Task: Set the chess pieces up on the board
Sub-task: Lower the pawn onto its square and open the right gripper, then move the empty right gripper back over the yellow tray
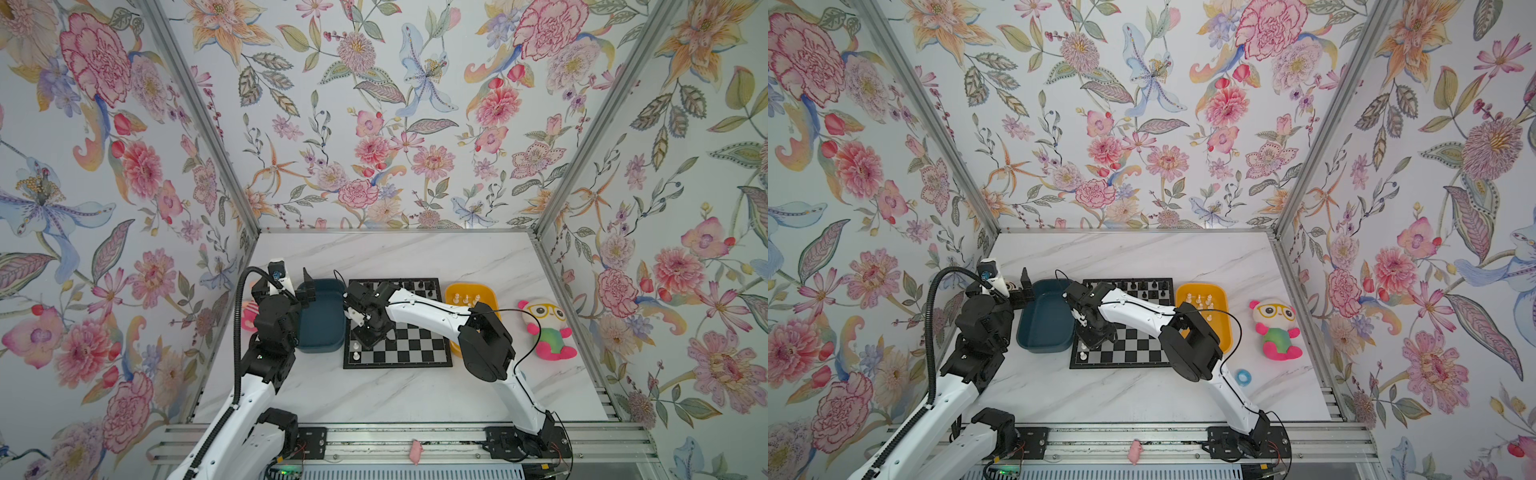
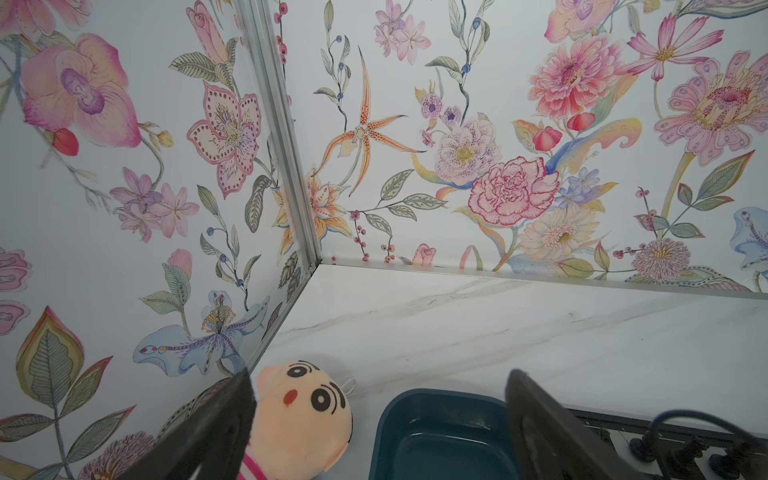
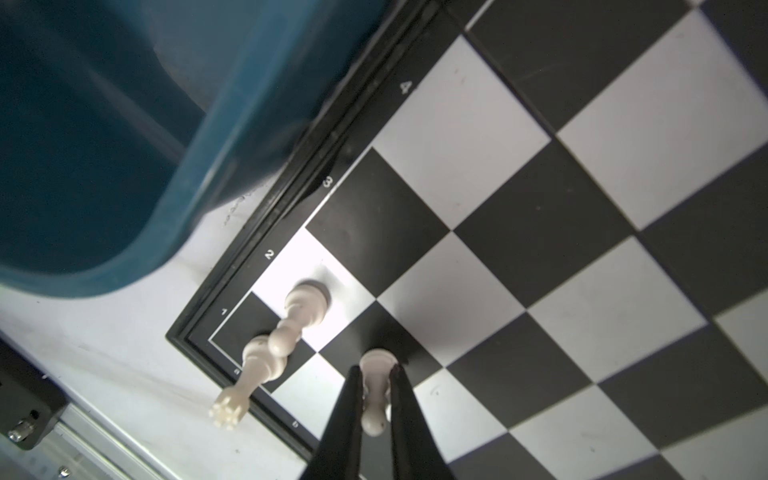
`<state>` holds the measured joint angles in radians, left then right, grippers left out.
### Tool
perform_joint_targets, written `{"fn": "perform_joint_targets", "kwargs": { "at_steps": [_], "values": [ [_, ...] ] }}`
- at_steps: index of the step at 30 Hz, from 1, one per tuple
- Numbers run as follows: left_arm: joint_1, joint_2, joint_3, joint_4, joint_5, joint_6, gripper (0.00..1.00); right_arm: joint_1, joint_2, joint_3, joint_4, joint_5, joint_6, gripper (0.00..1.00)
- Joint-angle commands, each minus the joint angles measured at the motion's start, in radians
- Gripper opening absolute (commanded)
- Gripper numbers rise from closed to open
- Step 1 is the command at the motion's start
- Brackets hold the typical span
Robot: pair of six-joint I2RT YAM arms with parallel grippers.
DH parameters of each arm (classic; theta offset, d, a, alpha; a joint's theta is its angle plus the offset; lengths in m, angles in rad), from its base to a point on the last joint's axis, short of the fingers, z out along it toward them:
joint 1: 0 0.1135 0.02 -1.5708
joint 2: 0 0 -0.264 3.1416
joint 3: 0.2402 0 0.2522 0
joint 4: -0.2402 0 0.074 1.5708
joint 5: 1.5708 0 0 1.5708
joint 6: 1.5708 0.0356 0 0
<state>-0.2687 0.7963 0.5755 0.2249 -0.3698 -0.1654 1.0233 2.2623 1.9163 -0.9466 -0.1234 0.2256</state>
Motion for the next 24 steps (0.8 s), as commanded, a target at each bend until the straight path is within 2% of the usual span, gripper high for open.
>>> {"fn": "perform_joint_targets", "kwargs": {
  "at_steps": [1,8,14,24],
  "values": [
    [-0.009,-0.015,-0.018,0.019,0.016,-0.010,0.95,0.012,0.007,-0.016,-0.009,0.006,0.012,0.18],
    [-0.009,-0.016,-0.019,0.021,0.019,-0.010,0.95,0.018,-0.028,-0.028,-0.008,0.026,0.023,0.26],
    [-0.009,-0.014,-0.023,0.025,0.019,-0.011,0.95,0.013,-0.101,-0.047,-0.011,0.064,0.035,0.29],
    [-0.007,0.035,-0.014,0.031,0.017,-0.003,0.95,-0.088,-0.347,-0.177,-0.011,0.218,0.034,0.31]
  ]
}}
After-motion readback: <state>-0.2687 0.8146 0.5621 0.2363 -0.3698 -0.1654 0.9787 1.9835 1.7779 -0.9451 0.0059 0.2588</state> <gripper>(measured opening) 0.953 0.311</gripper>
